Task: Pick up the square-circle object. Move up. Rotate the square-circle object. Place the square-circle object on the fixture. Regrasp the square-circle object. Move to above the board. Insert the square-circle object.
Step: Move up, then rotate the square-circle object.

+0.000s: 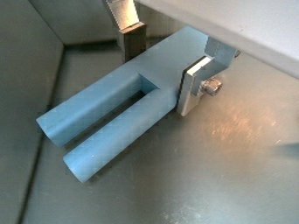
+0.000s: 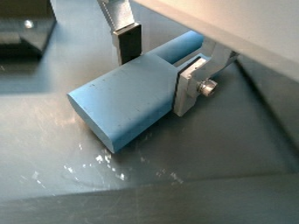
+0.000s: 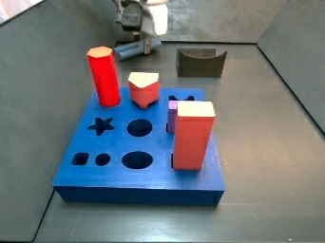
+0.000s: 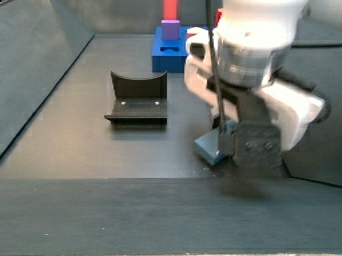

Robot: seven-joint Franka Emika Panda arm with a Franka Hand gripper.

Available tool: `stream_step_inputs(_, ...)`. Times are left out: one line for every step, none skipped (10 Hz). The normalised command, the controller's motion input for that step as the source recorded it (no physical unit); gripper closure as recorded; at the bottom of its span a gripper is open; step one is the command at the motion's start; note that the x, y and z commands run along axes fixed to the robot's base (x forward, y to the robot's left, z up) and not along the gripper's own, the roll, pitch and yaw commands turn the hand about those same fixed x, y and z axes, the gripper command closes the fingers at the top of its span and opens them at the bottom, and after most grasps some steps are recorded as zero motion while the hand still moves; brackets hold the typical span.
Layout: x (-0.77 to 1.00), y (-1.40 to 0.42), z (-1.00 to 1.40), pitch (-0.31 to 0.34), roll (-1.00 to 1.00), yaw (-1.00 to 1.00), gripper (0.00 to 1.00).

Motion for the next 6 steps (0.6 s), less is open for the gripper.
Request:
stream_step_inputs(-0.02, 0.02, 0.57, 0.056, 0.01, 0.0, 1.0)
stream_step_inputs(-0.01, 0.01, 0.43, 0.074, 0.02, 0.0, 1.0)
stream_step_inputs(-0.01, 0.0, 0.23, 0.088, 0.04, -0.01, 1.0)
stream_step_inputs(0.27, -1.0, 0.82, 0.0, 0.0, 0.0, 1.0)
stream_step_inputs(0.24, -0.96, 0.71, 0.01, 0.02, 0.02, 1.0)
stream_step_inputs(0.14, -0.77, 0.58, 0.041, 0.04, 0.03, 1.0)
